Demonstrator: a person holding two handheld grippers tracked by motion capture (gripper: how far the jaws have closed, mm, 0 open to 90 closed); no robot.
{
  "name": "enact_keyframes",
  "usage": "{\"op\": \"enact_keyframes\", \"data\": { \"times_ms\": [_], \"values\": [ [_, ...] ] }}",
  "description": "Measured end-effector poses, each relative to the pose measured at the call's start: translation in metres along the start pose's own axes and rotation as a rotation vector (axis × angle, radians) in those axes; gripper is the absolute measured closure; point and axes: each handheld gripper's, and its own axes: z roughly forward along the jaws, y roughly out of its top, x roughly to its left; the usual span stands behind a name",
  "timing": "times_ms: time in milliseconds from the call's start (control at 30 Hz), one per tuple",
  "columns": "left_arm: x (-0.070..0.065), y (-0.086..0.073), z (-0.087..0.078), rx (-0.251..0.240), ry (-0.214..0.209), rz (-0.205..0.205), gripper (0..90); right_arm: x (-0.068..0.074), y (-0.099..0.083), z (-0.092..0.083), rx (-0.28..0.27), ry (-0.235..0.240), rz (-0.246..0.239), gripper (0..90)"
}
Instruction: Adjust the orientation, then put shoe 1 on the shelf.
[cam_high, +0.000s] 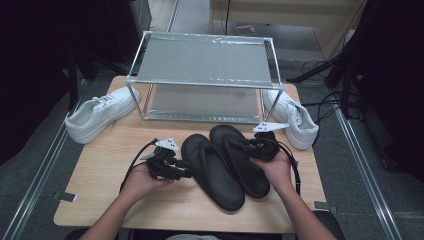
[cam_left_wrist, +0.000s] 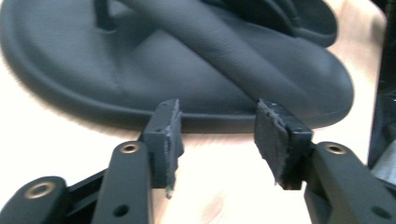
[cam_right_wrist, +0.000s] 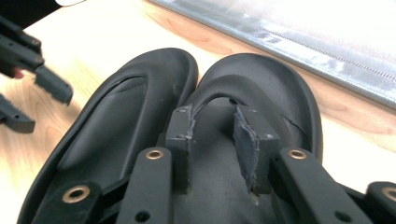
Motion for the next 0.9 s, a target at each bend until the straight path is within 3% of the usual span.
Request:
{"op": "enact_keyframes", "data": {
  "times_ms": [167, 500, 700, 900],
  "values": [
    [0.004, -0.002, -0.005, 0.002, 0.038, 0.008, 44.6, 0.004, -0.001, -0.003, -0.004, 0.017, 0.004, 64.4],
    [0.012, -0.004, -0.014, -0.018, 0.058, -0.006, 41.7, 0.018, -0.011, -0.013, -0.034, 0.036, 0.013, 54.4],
    [0.016, -0.002, -0.017, -0.025, 0.066, -0.006, 40.8, 0.032, -0.017, -0.011, -0.03, 0.031, -0.029, 47.8],
    [0.019, 0.002, -0.019, -0.032, 0.073, -0.001, 40.7, 0.037, -0.023, -0.011, -0.028, 0.023, -0.033, 46.2]
  ]
}}
